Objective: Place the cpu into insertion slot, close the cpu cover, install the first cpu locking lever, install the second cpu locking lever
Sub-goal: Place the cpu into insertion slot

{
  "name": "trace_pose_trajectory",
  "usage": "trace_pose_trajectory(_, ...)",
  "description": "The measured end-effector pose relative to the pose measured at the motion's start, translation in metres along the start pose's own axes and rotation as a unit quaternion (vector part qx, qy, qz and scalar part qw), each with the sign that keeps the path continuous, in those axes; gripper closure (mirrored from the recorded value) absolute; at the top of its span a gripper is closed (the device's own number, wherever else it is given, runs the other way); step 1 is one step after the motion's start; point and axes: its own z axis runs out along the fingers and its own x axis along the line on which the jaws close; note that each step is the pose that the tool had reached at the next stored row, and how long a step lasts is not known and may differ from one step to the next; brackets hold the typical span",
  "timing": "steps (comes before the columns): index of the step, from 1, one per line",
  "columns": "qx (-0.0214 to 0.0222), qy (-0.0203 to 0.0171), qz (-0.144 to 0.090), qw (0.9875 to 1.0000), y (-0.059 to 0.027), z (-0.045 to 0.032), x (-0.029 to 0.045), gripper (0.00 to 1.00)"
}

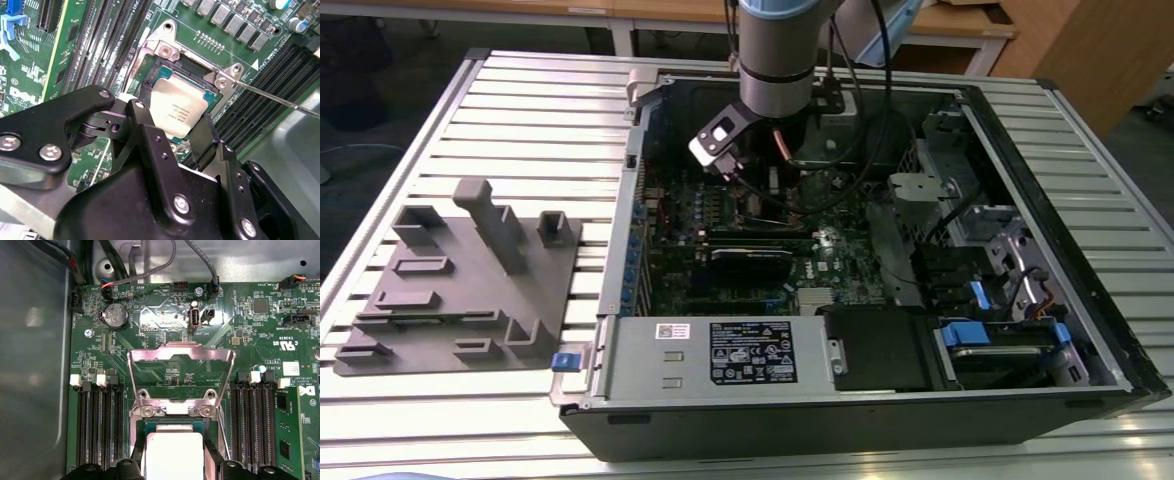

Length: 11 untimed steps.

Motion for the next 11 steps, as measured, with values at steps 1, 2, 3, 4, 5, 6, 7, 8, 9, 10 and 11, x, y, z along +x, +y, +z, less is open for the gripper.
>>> trace_pose_trajectory(1,-0.0001,-0.0001,0.002,1.0000,0.0000,0.0000,0.0000,0.46)
trace_pose_trajectory(2,-0.0001,-0.0002,0.004,1.0000,0.0000,0.0000,0.0000,0.46)
trace_pose_trajectory(3,-0.0001,-0.0003,0.005,1.0000,-0.0001,0.0000,0.0000,0.46)
trace_pose_trajectory(4,-0.0002,-0.0003,0.005,1.0000,-0.0003,0.0000,0.0000,0.46)
trace_pose_trajectory(5,-0.0002,-0.0003,0.005,1.0000,-0.0004,0.0000,0.0000,0.46)
trace_pose_trajectory(6,-0.0002,-0.0003,0.005,1.0000,-0.0006,0.0001,0.0000,0.46)
trace_pose_trajectory(7,-0.0002,-0.0003,0.005,1.0000,-0.0006,0.0000,0.0000,0.46)
trace_pose_trajectory(8,-0.0001,-0.0003,0.005,1.0000,-0.0007,0.0000,0.0000,0.46)
trace_pose_trajectory(9,-0.0001,-0.0003,0.005,1.0000,-0.0008,0.0000,0.0000,0.46)
trace_pose_trajectory(10,-0.0002,-0.0003,0.005,1.0000,-0.0010,0.0000,0.0000,0.46)
trace_pose_trajectory(11,-0.0002,-0.0003,0.005,1.0000,-0.0013,0.0000,0.0000,0.46)
